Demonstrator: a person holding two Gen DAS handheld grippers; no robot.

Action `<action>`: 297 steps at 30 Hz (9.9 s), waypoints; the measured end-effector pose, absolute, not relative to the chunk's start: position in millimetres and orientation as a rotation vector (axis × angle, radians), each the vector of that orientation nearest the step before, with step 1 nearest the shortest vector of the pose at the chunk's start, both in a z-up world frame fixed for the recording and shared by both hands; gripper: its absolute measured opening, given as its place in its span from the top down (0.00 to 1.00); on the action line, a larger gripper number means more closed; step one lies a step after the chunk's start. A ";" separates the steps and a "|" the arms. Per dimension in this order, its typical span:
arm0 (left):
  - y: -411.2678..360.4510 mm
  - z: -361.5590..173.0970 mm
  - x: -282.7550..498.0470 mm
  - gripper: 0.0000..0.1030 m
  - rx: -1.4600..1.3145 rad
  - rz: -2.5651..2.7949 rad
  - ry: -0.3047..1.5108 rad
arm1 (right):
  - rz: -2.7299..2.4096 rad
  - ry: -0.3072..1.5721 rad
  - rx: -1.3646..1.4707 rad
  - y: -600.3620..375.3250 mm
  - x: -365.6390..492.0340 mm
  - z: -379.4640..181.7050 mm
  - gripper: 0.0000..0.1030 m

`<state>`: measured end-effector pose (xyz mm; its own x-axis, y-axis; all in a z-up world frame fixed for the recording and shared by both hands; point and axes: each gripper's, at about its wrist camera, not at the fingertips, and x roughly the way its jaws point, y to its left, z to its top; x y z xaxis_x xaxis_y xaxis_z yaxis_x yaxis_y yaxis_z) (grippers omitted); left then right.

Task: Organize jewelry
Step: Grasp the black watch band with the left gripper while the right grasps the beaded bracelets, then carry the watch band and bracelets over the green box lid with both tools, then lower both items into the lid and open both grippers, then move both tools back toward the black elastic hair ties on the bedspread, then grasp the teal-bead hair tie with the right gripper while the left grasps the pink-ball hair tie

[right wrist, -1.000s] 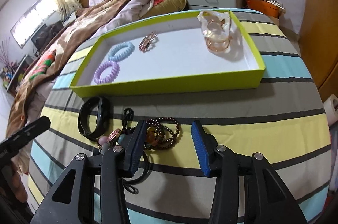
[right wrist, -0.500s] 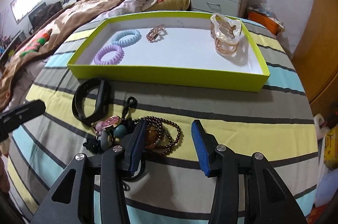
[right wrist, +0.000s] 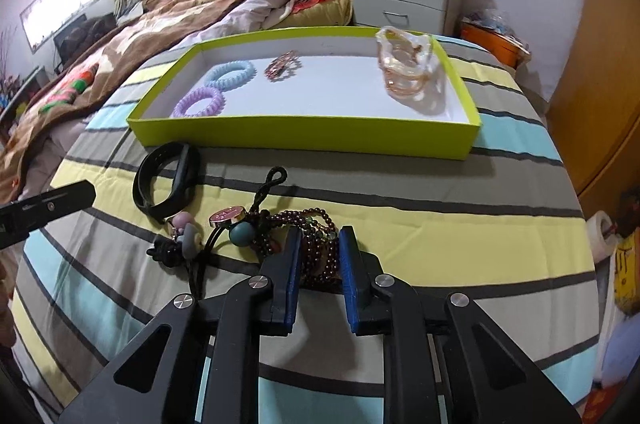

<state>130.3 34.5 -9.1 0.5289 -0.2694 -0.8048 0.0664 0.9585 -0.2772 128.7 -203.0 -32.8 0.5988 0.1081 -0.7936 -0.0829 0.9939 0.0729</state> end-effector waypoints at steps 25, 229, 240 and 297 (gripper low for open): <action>-5.3 -23.5 163.1 0.50 -0.157 -0.183 1.060 | 0.026 0.791 0.225 -271.8 104.3 -5.9 0.82; 33.2 14.3 111.4 0.53 -0.191 -0.244 0.908 | 0.271 0.947 0.028 -185.9 137.9 -33.0 0.56; 46.7 2.1 102.7 0.53 -0.210 -0.234 0.933 | 0.245 0.932 -0.090 -166.0 134.9 -36.1 0.56; -56.7 -20.1 113.2 0.49 -0.064 -0.390 0.996 | 0.091 0.732 0.122 -254.5 61.1 6.9 0.87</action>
